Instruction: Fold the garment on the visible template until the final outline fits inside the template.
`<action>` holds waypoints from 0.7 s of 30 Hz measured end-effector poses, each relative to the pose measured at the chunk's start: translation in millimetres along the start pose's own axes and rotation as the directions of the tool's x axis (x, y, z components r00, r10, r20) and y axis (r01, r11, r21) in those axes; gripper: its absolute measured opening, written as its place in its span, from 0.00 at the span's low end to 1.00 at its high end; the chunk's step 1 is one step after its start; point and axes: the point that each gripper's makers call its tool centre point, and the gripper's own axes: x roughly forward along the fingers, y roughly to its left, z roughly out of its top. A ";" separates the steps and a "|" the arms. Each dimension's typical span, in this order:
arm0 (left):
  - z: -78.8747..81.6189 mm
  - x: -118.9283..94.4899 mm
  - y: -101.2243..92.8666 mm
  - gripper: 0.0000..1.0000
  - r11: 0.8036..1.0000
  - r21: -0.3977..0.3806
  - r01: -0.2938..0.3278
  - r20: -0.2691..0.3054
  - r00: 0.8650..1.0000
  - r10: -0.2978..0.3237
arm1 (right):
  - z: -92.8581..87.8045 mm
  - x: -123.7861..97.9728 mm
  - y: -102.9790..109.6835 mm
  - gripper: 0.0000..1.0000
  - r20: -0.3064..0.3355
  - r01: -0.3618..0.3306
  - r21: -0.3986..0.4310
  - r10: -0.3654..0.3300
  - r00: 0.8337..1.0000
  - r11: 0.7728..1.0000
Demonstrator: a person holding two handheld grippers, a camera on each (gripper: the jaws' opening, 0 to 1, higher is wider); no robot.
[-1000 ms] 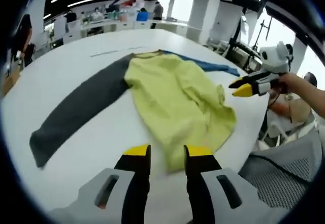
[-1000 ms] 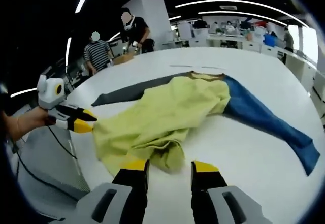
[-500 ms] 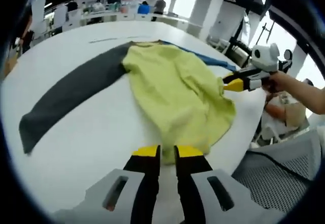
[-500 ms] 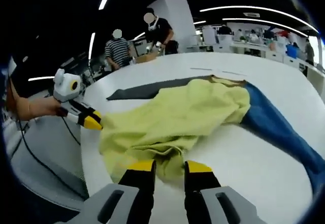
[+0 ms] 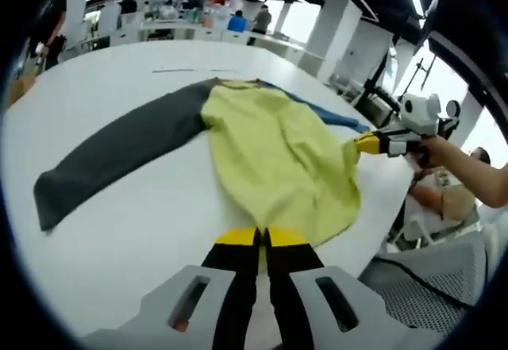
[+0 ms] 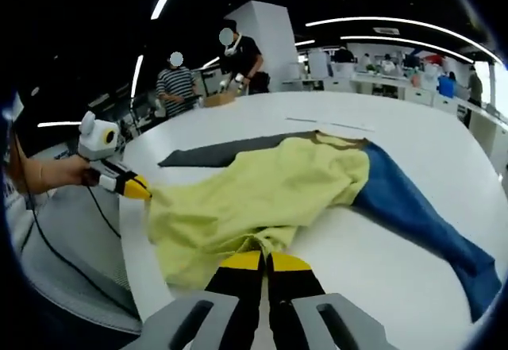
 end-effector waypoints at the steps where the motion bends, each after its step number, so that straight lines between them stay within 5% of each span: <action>1: 3.6 -2.1 -1.3 0.00 1.000 -0.014 0.007 0.009 1.000 -0.007 | 4.4 -5.7 -2.1 0.00 0.008 0.014 -0.011 -0.014 1.000 1.000; 11: 2.6 -10.3 -13.0 0.00 0.999 -0.033 0.040 -0.017 0.999 -0.041 | 14.1 -34.9 2.2 0.00 0.008 0.069 -0.113 -0.068 0.998 0.991; 15: -5.6 -12.7 -11.1 0.00 0.999 -0.034 0.021 -0.038 0.999 -0.022 | -4.6 -36.7 16.3 0.00 -0.067 0.053 -0.202 -0.068 0.995 0.978; 21: -11.3 -13.3 -12.7 0.00 0.997 -0.067 0.024 -0.039 0.999 -0.027 | -32.9 -23.7 48.6 0.00 -0.131 -0.019 -0.196 -0.007 0.991 0.980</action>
